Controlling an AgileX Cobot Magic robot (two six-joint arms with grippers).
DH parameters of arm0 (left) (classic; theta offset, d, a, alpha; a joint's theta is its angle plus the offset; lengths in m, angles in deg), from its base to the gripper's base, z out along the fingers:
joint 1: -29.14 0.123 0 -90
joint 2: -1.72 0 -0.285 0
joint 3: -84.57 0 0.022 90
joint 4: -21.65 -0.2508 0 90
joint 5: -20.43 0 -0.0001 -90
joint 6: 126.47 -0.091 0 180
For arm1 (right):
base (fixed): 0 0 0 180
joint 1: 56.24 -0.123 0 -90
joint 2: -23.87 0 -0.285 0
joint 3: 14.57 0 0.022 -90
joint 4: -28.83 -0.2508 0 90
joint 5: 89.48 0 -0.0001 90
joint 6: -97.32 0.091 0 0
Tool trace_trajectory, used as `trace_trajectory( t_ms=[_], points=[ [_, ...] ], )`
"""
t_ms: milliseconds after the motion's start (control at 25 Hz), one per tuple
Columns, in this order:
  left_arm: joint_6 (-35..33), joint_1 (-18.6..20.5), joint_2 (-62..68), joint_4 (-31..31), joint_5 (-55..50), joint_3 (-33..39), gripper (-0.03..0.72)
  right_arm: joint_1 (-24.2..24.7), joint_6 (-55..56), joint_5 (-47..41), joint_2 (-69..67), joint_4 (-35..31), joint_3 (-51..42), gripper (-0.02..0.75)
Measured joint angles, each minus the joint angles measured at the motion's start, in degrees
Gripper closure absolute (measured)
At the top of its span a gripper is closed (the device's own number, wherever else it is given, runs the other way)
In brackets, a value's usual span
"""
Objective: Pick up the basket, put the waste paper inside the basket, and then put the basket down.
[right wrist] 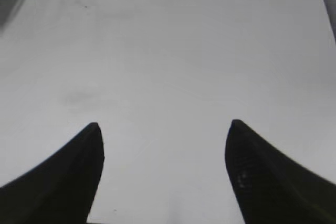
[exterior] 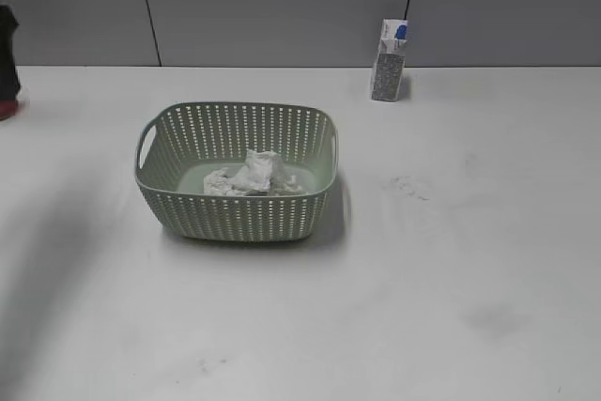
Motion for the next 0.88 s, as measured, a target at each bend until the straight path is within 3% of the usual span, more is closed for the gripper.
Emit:
trace_trajectory(
  t_ms=[200, 880],
  points=[
    [-0.22, 1.33, -10.57, -1.08, 2.91, 7.8, 0.072, 0.0, 0.26, -0.15, 6.47, 0.2, 0.0, 0.162],
    [-0.4, 1.37, -56.2, -1.39, 11.31, 43.92, 0.1, 0.0, 1.56, -0.23, 6.69, 1.35, 0.0, 0.164]
  ],
)
